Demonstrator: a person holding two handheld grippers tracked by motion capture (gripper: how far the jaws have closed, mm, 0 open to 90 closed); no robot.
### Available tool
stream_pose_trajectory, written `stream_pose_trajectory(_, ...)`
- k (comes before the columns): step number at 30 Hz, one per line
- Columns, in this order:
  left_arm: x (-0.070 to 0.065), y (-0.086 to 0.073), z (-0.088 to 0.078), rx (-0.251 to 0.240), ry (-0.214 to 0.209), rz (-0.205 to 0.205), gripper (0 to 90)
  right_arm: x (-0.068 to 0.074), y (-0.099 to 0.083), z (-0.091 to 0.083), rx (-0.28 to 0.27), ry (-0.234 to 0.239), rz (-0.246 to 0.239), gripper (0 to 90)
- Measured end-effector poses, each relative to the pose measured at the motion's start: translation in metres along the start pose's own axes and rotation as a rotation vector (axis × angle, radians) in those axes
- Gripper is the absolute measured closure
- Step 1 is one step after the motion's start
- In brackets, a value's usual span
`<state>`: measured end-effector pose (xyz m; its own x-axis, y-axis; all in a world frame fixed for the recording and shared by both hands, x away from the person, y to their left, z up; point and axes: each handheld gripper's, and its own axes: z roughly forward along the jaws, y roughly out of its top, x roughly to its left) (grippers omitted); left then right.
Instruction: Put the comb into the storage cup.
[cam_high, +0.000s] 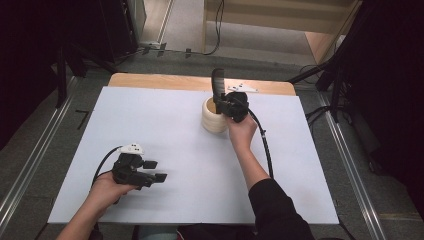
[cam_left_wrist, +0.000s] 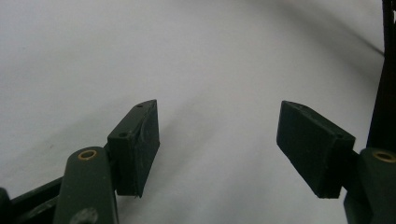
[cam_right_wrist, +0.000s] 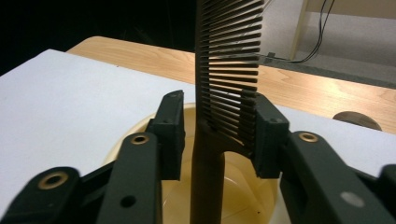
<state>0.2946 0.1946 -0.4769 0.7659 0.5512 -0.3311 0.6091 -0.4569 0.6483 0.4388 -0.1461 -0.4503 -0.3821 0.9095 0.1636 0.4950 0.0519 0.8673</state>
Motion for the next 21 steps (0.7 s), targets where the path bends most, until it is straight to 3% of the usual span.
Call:
stream_pose_trajectory(9, 0.000, 0.001, 0.000, -0.003, 0.000, -0.002, 30.6, -0.003, 0.002, -0.008, 0.010, 0.023, -0.004, 43.6)
stream_pose_trajectory(21, 0.001, 0.001, 0.001, -0.003, 0.001, -0.006, 30.6, -0.010, 0.001, -0.025, 0.040, 0.063, -0.010, 37.0)
